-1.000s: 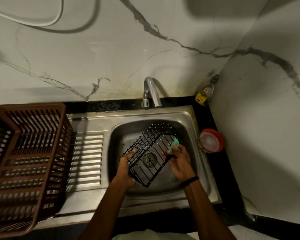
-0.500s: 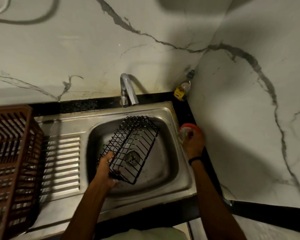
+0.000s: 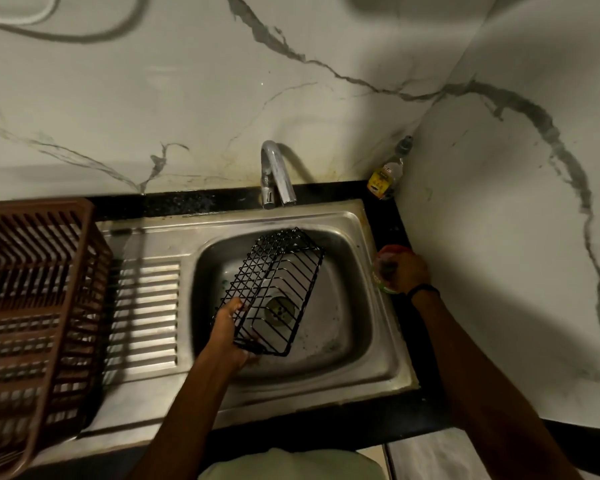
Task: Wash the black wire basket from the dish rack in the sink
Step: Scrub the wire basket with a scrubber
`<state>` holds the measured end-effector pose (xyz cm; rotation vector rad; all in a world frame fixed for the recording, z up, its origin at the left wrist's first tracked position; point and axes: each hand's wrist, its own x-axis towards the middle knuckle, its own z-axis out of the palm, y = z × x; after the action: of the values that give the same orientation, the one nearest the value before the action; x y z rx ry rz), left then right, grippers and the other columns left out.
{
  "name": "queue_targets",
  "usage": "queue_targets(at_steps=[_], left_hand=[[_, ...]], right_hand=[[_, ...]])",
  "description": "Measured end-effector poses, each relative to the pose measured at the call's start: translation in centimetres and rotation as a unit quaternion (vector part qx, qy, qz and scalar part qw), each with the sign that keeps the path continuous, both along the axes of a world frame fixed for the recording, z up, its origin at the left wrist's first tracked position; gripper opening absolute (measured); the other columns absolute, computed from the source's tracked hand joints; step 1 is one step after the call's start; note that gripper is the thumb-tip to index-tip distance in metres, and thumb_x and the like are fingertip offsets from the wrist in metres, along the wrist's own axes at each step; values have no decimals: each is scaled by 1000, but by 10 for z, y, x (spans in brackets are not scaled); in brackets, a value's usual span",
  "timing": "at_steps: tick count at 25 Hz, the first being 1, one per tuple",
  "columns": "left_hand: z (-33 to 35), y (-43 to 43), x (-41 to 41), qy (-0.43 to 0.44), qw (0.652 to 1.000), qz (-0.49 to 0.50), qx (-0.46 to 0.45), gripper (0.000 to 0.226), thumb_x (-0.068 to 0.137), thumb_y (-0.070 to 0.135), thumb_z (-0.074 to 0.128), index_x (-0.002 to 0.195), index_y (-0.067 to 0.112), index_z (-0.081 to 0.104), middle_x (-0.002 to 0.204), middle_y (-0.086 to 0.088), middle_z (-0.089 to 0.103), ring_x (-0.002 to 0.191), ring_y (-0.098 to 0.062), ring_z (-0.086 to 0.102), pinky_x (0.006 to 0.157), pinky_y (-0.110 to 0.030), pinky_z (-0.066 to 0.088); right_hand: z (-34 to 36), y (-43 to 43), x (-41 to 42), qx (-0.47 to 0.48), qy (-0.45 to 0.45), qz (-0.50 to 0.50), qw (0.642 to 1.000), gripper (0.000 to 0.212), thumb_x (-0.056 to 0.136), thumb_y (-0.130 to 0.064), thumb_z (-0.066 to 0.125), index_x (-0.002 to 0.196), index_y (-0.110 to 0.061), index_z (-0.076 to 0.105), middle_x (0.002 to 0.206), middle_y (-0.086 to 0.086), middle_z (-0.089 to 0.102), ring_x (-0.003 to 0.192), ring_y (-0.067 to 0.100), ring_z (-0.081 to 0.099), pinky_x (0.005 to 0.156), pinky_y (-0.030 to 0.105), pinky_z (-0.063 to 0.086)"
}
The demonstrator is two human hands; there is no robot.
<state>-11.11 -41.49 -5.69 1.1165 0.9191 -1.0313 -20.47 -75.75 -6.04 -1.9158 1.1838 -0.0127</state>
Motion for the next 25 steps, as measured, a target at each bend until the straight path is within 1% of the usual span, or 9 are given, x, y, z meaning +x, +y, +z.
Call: queue_targets(at_steps=[1, 4, 7, 10, 13, 17, 20, 23, 25], left_hand=[[4, -3, 1, -5, 1000, 11, -11, 51, 84, 48, 62, 120, 12, 66, 120, -22, 69, 112, -43, 61, 95, -65, 49], [7, -3, 2, 3, 1000, 7, 1, 61, 75, 50, 67, 122, 12, 69, 118, -21, 71, 115, -43, 62, 98, -65, 47], [-1, -7, 1, 1, 1000, -8, 19, 66, 70, 51, 68, 123, 12, 69, 121, -22, 70, 118, -44, 60, 102, -66, 43], [1, -12, 1, 8, 999, 11, 35, 73, 62, 48, 73, 125, 12, 65, 127, -22, 65, 119, -44, 57, 101, -65, 45], [19, -22, -7, -13, 999, 0, 39, 59, 74, 47, 69, 119, 9, 66, 122, -23, 65, 111, -42, 60, 90, -58, 53], [17, -26, -12, -8, 998, 12, 56, 40, 92, 45, 59, 101, 6, 61, 96, -22, 63, 87, -34, 59, 69, -44, 51], [6, -24, -13, -14, 993, 60, 100, 96, 63, 46, 82, 142, 15, 38, 127, -21, 51, 107, -38, 56, 74, -51, 56], [7, -26, -15, -44, 987, 80, 133, 84, 78, 31, 79, 141, 19, 26, 129, -18, 45, 106, -35, 53, 89, -53, 51], [6, -25, -16, -35, 987, 67, 141, 90, 77, 31, 78, 149, 18, 25, 138, -21, 43, 117, -39, 50, 97, -57, 47]], right_hand=[[6, 1, -1, -22, 23, 10, 999, 26, 91, -4, 60, 116, -2, 68, 113, 13, 68, 82, 12, 71, 71, 19, 55], [22, 4, -10, -112, -10, -39, 993, 28, 85, -6, 71, 112, 4, 69, 112, 23, 68, 106, 38, 64, 91, 36, 53], [12, 24, -16, 73, -245, -213, 943, 36, 84, -10, 75, 118, 0, 66, 107, 16, 68, 100, 34, 66, 64, 23, 57], [7, 76, -9, 201, -312, -165, 914, 49, 67, -35, 86, 108, -12, 71, 101, 7, 73, 96, 24, 69, 81, 36, 57], [9, 150, 15, 27, -282, 38, 958, 23, 88, -22, 71, 111, -20, 71, 110, -4, 72, 102, 5, 67, 91, 32, 56], [-4, 215, 19, -148, -270, 203, 929, 26, 96, -13, 56, 118, -16, 68, 127, 1, 66, 122, 11, 59, 97, 32, 54], [-13, 226, 2, -191, -271, 151, 931, 29, 91, -4, 58, 117, -9, 70, 125, 0, 66, 121, 6, 58, 99, 17, 48], [-9, 237, 2, -133, -262, 63, 954, 34, 81, 10, 69, 110, -6, 72, 119, -9, 63, 115, 6, 62, 95, 8, 45], [-12, 244, -7, -115, -273, 71, 953, 38, 79, 14, 69, 112, -5, 71, 122, -7, 62, 116, 2, 60, 97, 15, 48]])
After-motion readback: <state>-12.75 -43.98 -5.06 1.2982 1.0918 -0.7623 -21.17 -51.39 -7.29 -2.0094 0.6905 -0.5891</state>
